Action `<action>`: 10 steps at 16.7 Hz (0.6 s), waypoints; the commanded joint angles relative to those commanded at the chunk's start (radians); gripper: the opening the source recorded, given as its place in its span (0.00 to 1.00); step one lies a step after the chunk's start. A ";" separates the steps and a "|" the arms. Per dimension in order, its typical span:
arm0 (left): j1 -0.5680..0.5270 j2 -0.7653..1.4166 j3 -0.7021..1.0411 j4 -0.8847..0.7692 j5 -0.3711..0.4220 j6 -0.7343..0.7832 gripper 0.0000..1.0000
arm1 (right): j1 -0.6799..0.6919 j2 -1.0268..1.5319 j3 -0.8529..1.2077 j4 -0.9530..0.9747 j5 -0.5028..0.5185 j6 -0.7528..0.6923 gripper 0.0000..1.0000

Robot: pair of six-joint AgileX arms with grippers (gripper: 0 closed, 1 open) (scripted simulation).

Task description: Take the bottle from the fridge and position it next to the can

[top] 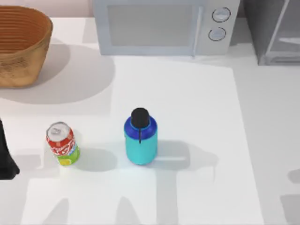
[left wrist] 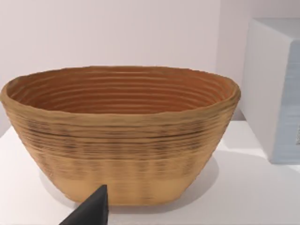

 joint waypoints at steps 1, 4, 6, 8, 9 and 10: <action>0.000 0.000 0.000 0.000 0.000 0.000 1.00 | -0.086 0.103 0.033 0.004 -0.051 -0.110 1.00; 0.000 0.000 0.000 0.000 0.000 0.000 1.00 | -0.365 0.431 0.134 0.007 -0.201 -0.469 1.00; 0.000 0.000 0.000 0.000 0.000 0.000 1.00 | -0.565 0.653 0.198 0.004 -0.294 -0.708 1.00; 0.000 0.000 0.000 0.000 0.000 0.000 1.00 | -0.759 0.870 0.259 -0.003 -0.377 -0.927 1.00; 0.000 0.000 0.000 0.000 0.000 0.000 1.00 | -0.848 0.974 0.286 -0.008 -0.414 -1.026 1.00; 0.000 0.000 0.000 0.000 0.000 0.000 1.00 | -0.931 1.072 0.312 -0.013 -0.448 -1.115 1.00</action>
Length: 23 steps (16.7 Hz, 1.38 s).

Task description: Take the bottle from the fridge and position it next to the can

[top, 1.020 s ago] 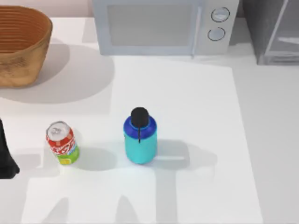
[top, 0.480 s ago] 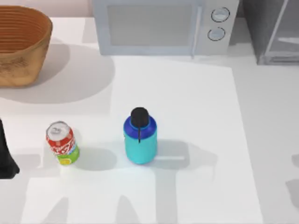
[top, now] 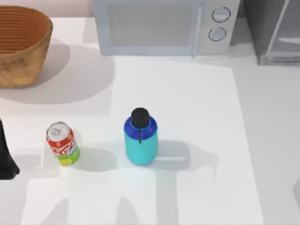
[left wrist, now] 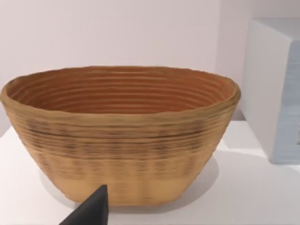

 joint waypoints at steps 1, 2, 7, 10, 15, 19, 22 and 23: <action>0.000 0.000 0.000 0.000 0.000 0.000 1.00 | -0.075 0.090 0.023 -0.005 -0.031 -0.079 1.00; 0.000 0.000 0.000 0.000 0.000 0.000 1.00 | -0.141 0.170 0.044 -0.009 -0.059 -0.147 1.00; 0.000 0.000 0.000 0.000 0.000 0.000 1.00 | -0.344 0.420 0.110 -0.026 -0.147 -0.336 1.00; 0.000 0.000 0.000 0.000 0.000 0.000 1.00 | -0.363 0.450 0.119 -0.031 -0.158 -0.350 1.00; 0.000 0.000 0.000 0.000 0.000 0.000 1.00 | -0.358 0.448 0.116 -0.028 -0.157 -0.348 1.00; 0.000 0.000 0.000 0.000 0.000 0.000 1.00 | -0.288 0.454 0.115 0.067 -0.146 -0.243 1.00; 0.000 0.000 0.000 0.000 0.000 0.000 1.00 | -0.170 0.460 0.111 0.225 -0.120 -0.054 1.00; 0.000 0.000 0.000 0.000 0.000 0.000 1.00 | -0.122 0.462 0.110 0.289 -0.109 0.027 1.00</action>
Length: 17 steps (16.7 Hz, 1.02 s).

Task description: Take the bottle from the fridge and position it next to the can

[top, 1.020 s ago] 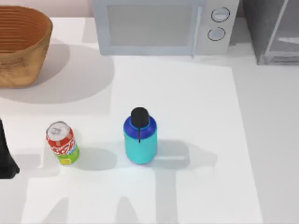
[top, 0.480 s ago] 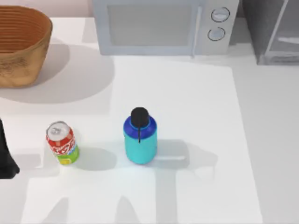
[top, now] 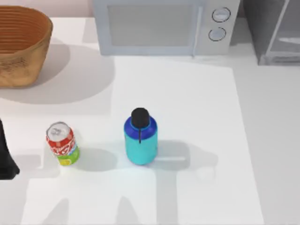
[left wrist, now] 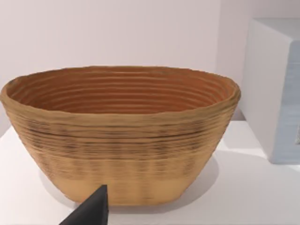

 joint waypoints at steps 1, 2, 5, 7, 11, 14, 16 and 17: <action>0.000 0.000 0.000 0.000 0.000 0.000 1.00 | 0.051 0.002 -0.001 0.068 0.012 0.087 1.00; 0.000 0.000 0.000 0.000 0.000 0.000 1.00 | 0.105 0.004 -0.003 0.140 0.025 0.179 1.00; 0.000 0.000 0.000 0.000 0.000 0.000 1.00 | 0.273 0.007 -0.008 0.366 0.065 0.470 1.00; 0.000 0.000 0.000 0.000 0.000 0.000 1.00 | 0.380 0.008 -0.012 0.514 0.090 0.654 1.00; 0.000 0.000 0.000 0.000 0.000 0.000 1.00 | 0.560 0.008 -0.019 0.757 0.131 0.922 1.00; 0.000 0.000 0.000 0.000 0.000 0.000 1.00 | 0.633 0.005 -0.022 0.846 0.147 1.012 1.00; 0.000 0.000 0.000 0.000 0.000 0.000 1.00 | 0.641 0.005 -0.022 0.855 0.149 1.021 1.00; 0.000 0.000 0.000 0.000 0.000 0.000 1.00 | 0.641 0.005 -0.022 0.855 0.149 1.021 1.00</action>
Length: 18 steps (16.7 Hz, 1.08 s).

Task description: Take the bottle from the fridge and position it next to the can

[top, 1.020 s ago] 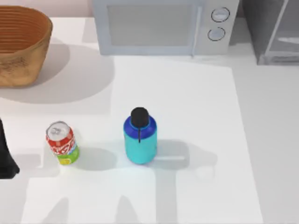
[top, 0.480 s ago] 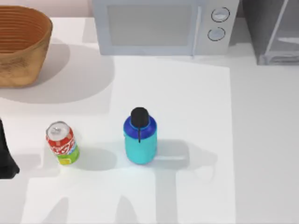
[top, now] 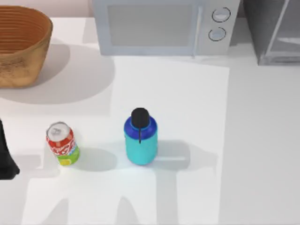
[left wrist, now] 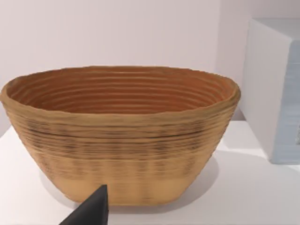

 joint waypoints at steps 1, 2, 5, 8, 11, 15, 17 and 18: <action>0.000 0.000 0.000 0.000 0.000 0.000 1.00 | 0.000 0.000 0.000 0.000 0.000 0.000 1.00; 0.000 0.000 0.000 0.000 0.000 0.000 1.00 | -0.011 -0.006 -0.007 0.003 -0.002 -0.002 1.00; 0.000 0.000 0.000 0.000 0.000 0.000 1.00 | 0.022 -0.012 -0.018 0.019 0.031 0.027 1.00; 0.000 0.000 0.000 0.000 0.000 0.000 1.00 | 0.149 -0.035 -0.058 0.068 0.133 0.119 1.00; 0.000 0.000 0.000 0.000 0.000 0.000 1.00 | 0.361 -0.072 -0.118 0.140 0.285 0.251 1.00; 0.000 0.000 0.000 0.000 0.000 0.000 1.00 | 0.675 -0.139 -0.212 0.247 0.515 0.446 1.00; 0.000 0.000 0.000 0.000 0.000 0.000 1.00 | 0.794 -0.172 -0.254 0.295 0.615 0.531 1.00; 0.000 0.000 0.000 0.000 0.000 0.000 1.00 | 0.838 -0.186 -0.272 0.314 0.656 0.566 1.00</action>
